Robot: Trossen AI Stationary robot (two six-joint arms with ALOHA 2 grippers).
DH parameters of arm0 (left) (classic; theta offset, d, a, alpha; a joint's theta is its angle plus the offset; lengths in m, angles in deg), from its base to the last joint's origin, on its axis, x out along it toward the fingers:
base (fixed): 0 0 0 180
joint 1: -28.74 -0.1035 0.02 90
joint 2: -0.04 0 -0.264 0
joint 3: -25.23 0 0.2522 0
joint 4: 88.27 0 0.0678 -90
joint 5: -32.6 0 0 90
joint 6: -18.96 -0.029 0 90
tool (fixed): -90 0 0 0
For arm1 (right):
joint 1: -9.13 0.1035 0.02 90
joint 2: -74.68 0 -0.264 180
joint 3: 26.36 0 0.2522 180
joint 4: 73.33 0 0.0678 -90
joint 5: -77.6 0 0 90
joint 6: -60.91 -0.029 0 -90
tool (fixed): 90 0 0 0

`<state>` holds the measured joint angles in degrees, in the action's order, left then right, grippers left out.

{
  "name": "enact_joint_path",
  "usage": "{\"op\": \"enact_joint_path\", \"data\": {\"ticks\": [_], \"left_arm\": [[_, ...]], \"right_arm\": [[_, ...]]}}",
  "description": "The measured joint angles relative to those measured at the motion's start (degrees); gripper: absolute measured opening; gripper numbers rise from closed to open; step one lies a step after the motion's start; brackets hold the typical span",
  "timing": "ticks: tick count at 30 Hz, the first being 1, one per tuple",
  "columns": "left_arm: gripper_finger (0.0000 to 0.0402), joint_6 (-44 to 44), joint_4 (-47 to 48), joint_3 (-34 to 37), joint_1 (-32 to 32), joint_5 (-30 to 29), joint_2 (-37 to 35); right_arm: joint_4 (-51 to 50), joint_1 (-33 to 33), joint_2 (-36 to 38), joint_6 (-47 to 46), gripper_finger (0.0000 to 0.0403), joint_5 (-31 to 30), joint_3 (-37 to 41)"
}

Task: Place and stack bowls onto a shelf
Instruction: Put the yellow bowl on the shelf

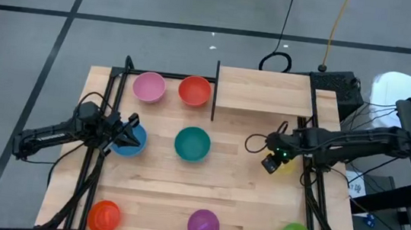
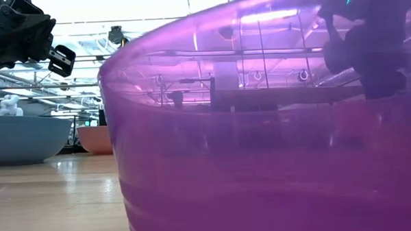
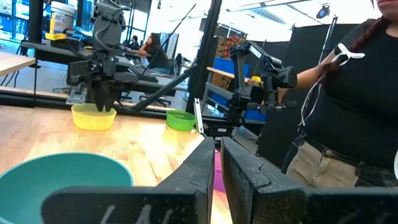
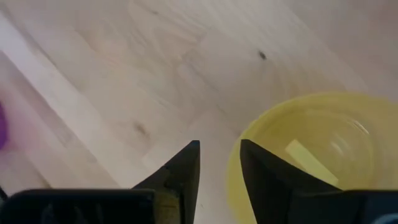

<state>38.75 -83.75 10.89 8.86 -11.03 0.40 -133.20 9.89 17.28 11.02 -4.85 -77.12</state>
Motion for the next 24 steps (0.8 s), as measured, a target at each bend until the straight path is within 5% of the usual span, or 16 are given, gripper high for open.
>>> {"op": "enact_joint_path", "data": {"ticks": [16, 24], "left_arm": [[0.0033, 0.24, 0.0, 0.0, 0.0, 0.0, 0.0], [0.0033, 0.24, 0.0, -0.02, -0.01, 0.02, 0.0]], "right_arm": [[0.25, 0.02, -7.6, 3.94, 0.0107, -0.41, 0.09], [8.74, 0.02, -9.61, 4.64, 0.0105, -0.04, 5.44]]}}
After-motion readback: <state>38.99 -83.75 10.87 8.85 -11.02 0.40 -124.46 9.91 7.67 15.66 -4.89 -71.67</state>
